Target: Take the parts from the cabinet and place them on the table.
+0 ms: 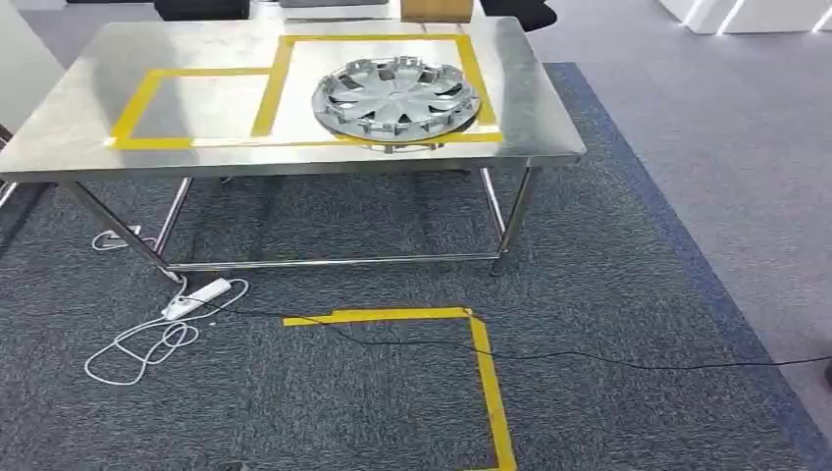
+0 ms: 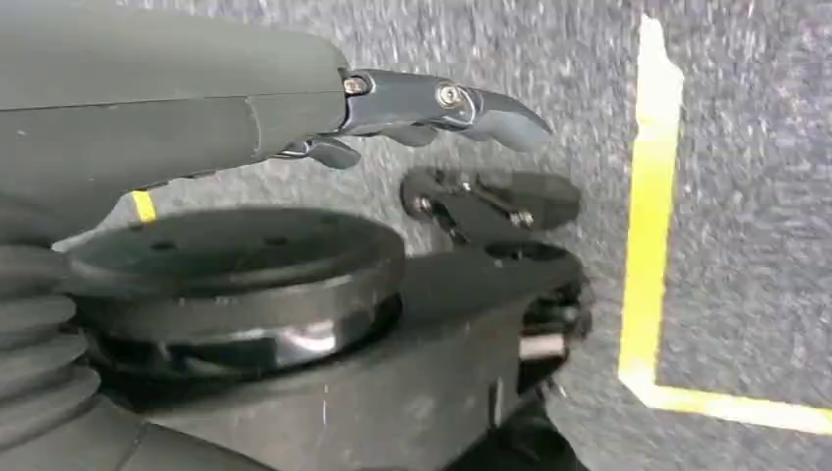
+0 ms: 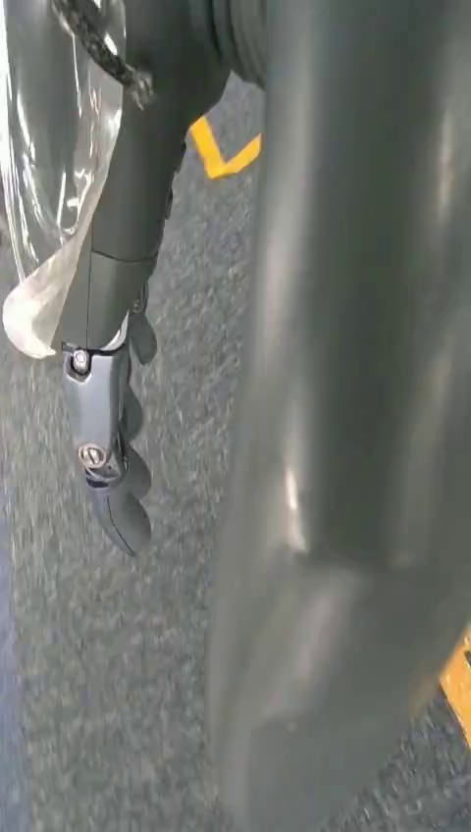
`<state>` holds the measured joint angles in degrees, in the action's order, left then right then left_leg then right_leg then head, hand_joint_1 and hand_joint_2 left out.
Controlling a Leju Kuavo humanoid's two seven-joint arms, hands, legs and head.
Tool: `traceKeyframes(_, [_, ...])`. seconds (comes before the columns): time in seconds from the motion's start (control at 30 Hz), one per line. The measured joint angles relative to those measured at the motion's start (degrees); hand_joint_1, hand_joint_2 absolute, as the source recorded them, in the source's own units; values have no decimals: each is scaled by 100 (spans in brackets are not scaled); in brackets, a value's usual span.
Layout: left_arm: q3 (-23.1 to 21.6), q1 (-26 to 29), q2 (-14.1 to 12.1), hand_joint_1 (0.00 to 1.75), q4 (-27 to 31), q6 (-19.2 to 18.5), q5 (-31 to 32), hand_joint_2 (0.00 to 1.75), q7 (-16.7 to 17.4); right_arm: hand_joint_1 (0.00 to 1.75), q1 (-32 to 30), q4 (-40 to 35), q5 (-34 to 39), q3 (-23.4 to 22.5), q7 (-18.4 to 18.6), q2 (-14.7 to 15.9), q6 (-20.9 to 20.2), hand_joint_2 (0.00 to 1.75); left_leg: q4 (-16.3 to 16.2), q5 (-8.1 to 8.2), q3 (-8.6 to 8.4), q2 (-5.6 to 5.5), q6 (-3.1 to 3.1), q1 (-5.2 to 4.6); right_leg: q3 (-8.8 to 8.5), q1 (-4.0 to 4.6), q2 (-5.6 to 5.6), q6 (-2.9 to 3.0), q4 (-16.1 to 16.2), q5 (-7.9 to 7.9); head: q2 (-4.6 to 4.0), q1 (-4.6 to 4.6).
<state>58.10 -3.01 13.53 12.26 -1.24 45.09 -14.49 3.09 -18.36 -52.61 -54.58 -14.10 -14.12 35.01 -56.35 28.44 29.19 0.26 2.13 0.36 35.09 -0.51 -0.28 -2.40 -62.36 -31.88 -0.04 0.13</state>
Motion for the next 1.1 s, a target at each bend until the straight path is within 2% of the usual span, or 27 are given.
traceKeyframes(0.07, [0,6,0,0,0,61,50,0,22,0,-7,39,-24,-15,7,20,-48,0,-5,-51,71,17,31,-32,380,-2,5,-23,-949,-422,0,-2])
traceKeyframes(0.1, [0,8,-2,0,0,72,54,0,24,0,-10,57,-26,-28,13,22,-54,0,-12,-77,106,23,34,-48,471,-2,4,-23,-1208,-488,0,2])
traceKeyframes(0.13, [0,8,-4,0,0,74,59,0,24,0,-15,72,-26,-37,20,24,-61,0,-14,-100,133,26,39,-63,419,-1,4,-14,-1186,-418,0,-2])
traceKeyframes(0.17, [0,7,-2,0,0,78,70,0,26,0,-15,83,-28,-39,20,28,-78,0,-15,-118,151,25,39,-80,244,0,4,6,-924,-255,0,2])
traceKeyframes(0.23, [-42,5,-2,0,0,225,269,0,50,0,-4,118,-18,-50,72,50,-581,0,-15,-148,159,25,25,-103,-404,13,3,84,124,190,0,0])
traceKeyframes(0.27, [-83,0,-2,0,0,332,374,0,114,0,4,133,15,-70,79,77,-899,0,-20,-161,161,25,10,-105,-633,38,1,140,533,205,0,-2])
traceKeyframes(0.3, [-118,-4,-4,0,0,448,477,0,135,0,13,144,48,-83,37,92,-1144,0,-62,-160,195,26,-12,-157,-703,37,3,157,711,182,0,0])
traceKeyframes(0.4, [-337,3,-7,0,0,977,943,0,186,0,-13,148,282,-157,-392,92,-1211,0,-56,-243,247,29,-108,-129,-676,52,10,202,667,234,0,-7])
traceKeyframes(0.43, [-438,17,-15,0,0,1135,1236,0,331,0,-20,148,333,-188,-652,83,-1103,0,-85,-217,259,19,-127,-139,-652,-15,-8,237,725,295,0,0])
traceKeyframes(0.47, [-591,42,-20,0,-2,1226,1593,0,499,0,-12,146,367,-212,-959,74,-954,0,-194,-78,306,-6,-179,-127,-667,-8,-14,259,726,319,0,-16])
traceKeyframes(0.5, [-796,67,-44,0,-2,1243,1876,0,625,0,16,146,453,-238,-1221,66,-940,0,-487,170,416,-10,-219,-107,-632,-10,-12,293,725,342,0,-57])
traceKeyframes(0.53, [-967,84,-57,0,-2,1232,1866,0,599,0,48,146,551,-276,-1404,66,-1025,0,-937,445,589,-10,-257,-75,-598,-5,-12,313,722,363,0,-66])
traceKeyframes(0.57, [-1047,91,-66,0,-2,1207,1671,0,451,0,61,148,614,-317,-1599,66,-1123,0,-1408,671,764,-9,-285,-57,-565,0,-13,307,719,382,0,-59])
traceKeyframes(0.6, [-1036,96,-66,0,-2,1193,1461,0,250,0,58,146,630,-341,-1781,66,-1210,0,-1736,784,874,-9,-306,-44,-532,1,-16,302,708,401,0,-61])
traceKeyframes(0.63, [-1034,105,-66,0,-2,1193,1362,0,118,0,54,148,636,-358,-1884,66,-1306,0,-1777,749,850,-9,-316,-31,-504,0,-22,294,693,411,0,-59])
traceKeyframes(0.67, [-1036,111,-66,0,-2,1197,1355,0,61,0,55,146,651,-369,-1921,66,-1422,0,-1588,605,720,-9,-317,-19,-481,0,-22,283,677,420,0,-63])
traceKeyframes(0.73, [-1043,116,-77,0,-2,1200,1353,0,28,0,52,148,669,-380,-1947,66,-1547,0,-677,149,195,-9,-287,-11,-453,0,-17,265,643,431,0,-63])
traceKeyframes(0.77, [-1043,111,-85,0,-2,1202,1350,0,20,0,52,148,669,-387,-1954,66,-1580,0,-208,13,-64,-10,-252,-12,-443,0,-15,247,627,440,0,-66])
traceKeyframes(0.8, [-1043,104,-90,0,-2,1202,1351,0,15,0,58,148,669,-400,-1958,63,-1593,0,-25,103,-129,-13,-223,-36,-420,45,-15,208,600,443,0,-57])
traceKeyframes(0.9, [-1049,120,-98,0,-2,1206,1375,0,13,0,56,148,660,-415,-1965,63,-1705,0,-49,51,-42,-13,-146,-63,-363,10,-12,102,608,511,0,-53])
traceKeyframes(0.93, [-1049,137,-96,0,-2,1206,1416,0,55,0,52,148,614,-415,-1912,66,-1768,0,2,0,-42,-7,-81,-42,-344,9,-4,67,598,507,0,-61])
traceKeyframes(0.97, [-1051,136,-101,0,-2,1206,1457,0,102,0,49,148,560,-415,-1843,66,-1816,0,14,-32,-38,14,-39,-26,-269,-4,5,35,539,425,0,-55])
traceKeyframes(1.0, [-1056,131,-103,0,-2,1202,1495,0,138,0,47,148,505,-415,-1777,66,-1855,0,12,-55,-2,16,-3,-25,-165,-7,5,15,290,186,0,-22])
traceKeyframes(1.03, [-1058,129,-103,0,-2,1189,1510,0,157,0,48,148,470,-415,-1723,66,-1893,0,11,-76,30,19,24,-29,18,-11,7,7,-151,-80,0,-9])
traceKeyframes(1.07, [-1064,132,-103,0,-2,1189,1536,0,177,0,47,151,450,-413,-1698,66,-1906,0,6,-97,68,22,23,-36,242,-11,7,-8,-689,-331,0,-20])
traceKeyframes(1.1, [-1064,138,-105,0,-2,1189,1545,0,188,0,42,151,444,-413,-1690,66,-1906,0,0,-112,99,23,20,-40,393,-11,6,-20,-1059,-458,0,-9])
